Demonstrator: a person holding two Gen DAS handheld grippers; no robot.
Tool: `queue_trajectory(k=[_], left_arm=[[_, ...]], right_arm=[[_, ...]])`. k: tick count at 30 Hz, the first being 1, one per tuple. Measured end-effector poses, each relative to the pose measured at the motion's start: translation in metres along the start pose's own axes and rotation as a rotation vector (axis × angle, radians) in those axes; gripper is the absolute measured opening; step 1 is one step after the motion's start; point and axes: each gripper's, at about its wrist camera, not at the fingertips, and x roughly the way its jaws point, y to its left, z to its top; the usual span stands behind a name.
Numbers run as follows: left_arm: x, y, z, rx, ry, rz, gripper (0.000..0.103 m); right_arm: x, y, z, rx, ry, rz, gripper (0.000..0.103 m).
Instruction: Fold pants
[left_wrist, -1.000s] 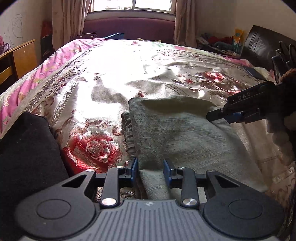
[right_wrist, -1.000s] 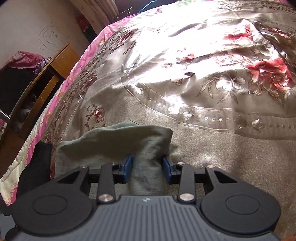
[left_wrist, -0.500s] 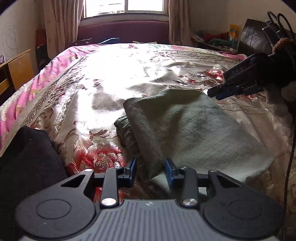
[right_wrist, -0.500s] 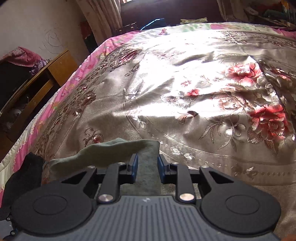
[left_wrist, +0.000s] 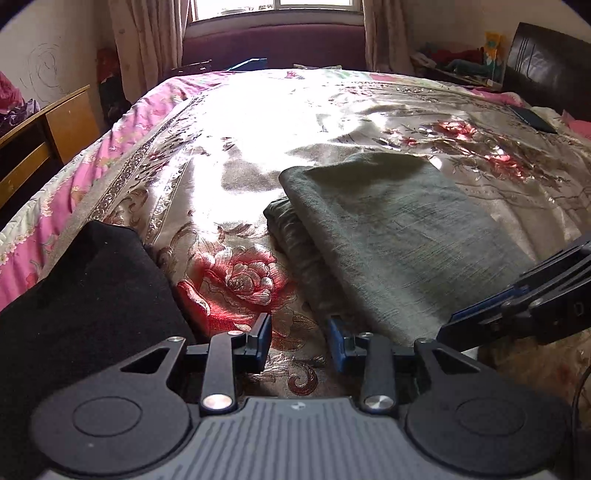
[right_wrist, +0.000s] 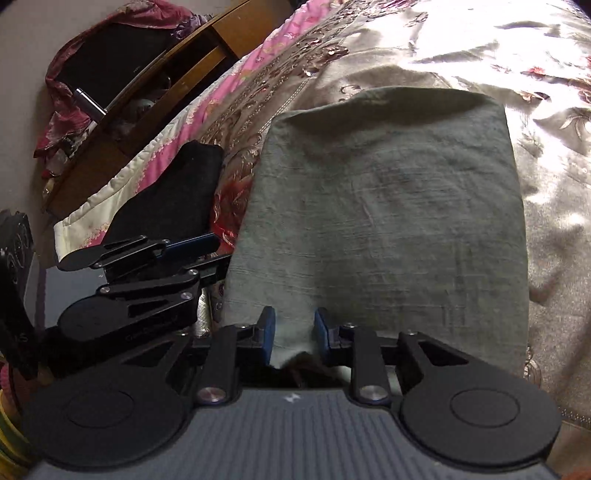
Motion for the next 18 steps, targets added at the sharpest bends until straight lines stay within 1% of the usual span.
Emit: queue_trajectory(k=[2,3,5,7,10,12,13,14,16,17,18], left_arm=[[-0.010,0.003,0.006,-0.014,-0.028,0.002,0.048],[-0.012,0.005,0.009,-0.025,-0.035,-0.004,0.048],[-0.007,0.010,0.020,-0.059,-0.034,-0.031,0.048],[0.003,0.011,0.029,-0.073,-0.034,-0.049,0.049],[0.024,0.012,0.046,-0.091,-0.035,-0.068,0.048],[0.036,0.012,0.058,-0.083,-0.048,-0.087,0.048],[0.041,0.012,0.062,-0.069,-0.043,-0.080,0.048],[0.049,0.010,0.066,-0.042,-0.031,-0.054,0.048],[0.068,0.008,0.068,0.004,0.004,-0.008,0.054],[0.074,0.011,0.067,0.000,0.016,-0.008,0.056],[0.077,0.017,0.065,-0.027,0.020,-0.020,0.061]], right_arm=[[-0.003,0.002,0.004,0.000,-0.018,0.013,0.027],[-0.001,0.002,0.006,0.003,-0.014,0.019,0.031],[0.003,0.002,0.008,0.016,-0.007,0.014,0.031],[0.001,0.004,0.008,0.017,-0.015,0.012,0.031],[-0.006,0.009,0.007,0.007,-0.033,0.053,0.031],[-0.001,0.013,0.007,-0.011,-0.018,0.080,0.031],[0.005,0.013,0.008,-0.005,0.001,0.094,0.031],[0.013,0.011,0.008,0.011,0.019,0.103,0.031],[0.026,0.009,0.011,0.033,0.035,0.104,0.031],[0.028,0.008,0.012,0.047,0.040,0.110,0.031],[0.028,0.007,0.013,0.062,0.046,0.126,0.031]])
